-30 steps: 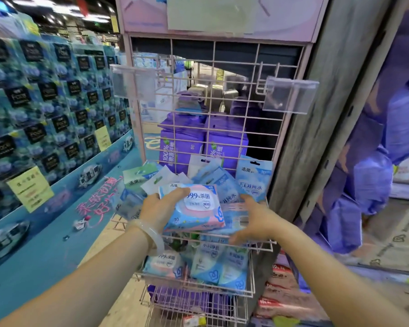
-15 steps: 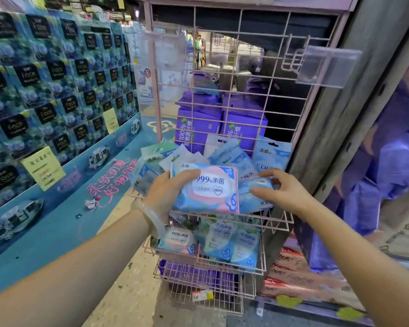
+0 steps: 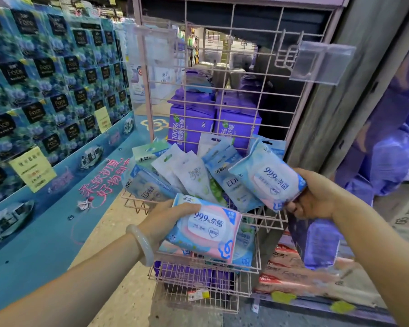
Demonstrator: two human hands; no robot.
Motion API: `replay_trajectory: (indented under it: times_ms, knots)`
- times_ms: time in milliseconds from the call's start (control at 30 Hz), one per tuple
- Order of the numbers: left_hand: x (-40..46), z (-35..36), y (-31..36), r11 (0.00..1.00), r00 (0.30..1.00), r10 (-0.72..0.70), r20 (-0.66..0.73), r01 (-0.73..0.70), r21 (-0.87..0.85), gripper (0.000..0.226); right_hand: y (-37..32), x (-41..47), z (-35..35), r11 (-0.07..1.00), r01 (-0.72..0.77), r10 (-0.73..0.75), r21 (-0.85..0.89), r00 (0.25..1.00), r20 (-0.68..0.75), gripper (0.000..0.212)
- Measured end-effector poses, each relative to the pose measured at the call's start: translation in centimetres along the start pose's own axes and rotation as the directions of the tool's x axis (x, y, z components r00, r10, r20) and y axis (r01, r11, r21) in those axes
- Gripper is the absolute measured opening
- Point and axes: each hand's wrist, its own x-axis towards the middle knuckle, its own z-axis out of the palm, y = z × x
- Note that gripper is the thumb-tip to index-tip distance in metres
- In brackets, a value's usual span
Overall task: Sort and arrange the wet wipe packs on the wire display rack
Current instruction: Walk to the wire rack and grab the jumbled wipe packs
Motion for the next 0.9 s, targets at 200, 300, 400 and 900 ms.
replay_trajectory:
  times_ms: [200,300,400,900]
  knots:
    - [0.9,2.3,0.6,0.999,1.0,-0.004,0.029,0.003,0.043,0.013,-0.7,-0.4,1.5,0.892,-0.046,-0.03,-0.449,0.986,-0.162,0.074]
    - [1.2,2.9,0.8,0.998,0.999,0.014,0.036,-0.016,0.054,0.01,-1.4,-0.4,3.3,0.815,0.085,-0.241,-0.573,0.949,-0.202,0.058]
    - [1.5,3.1,0.8,0.998,1.0,0.015,0.025,-0.016,0.058,0.009,-1.3,0.0,4.3,0.804,0.273,-0.415,-0.528,0.894,-0.17,0.043]
    - [-2.0,-0.1,-1.8,0.992,0.983,-0.099,0.158,0.086,0.09,0.027,5.8,-4.7,1.4,0.754,0.582,-0.637,0.306,0.762,0.119,0.04]
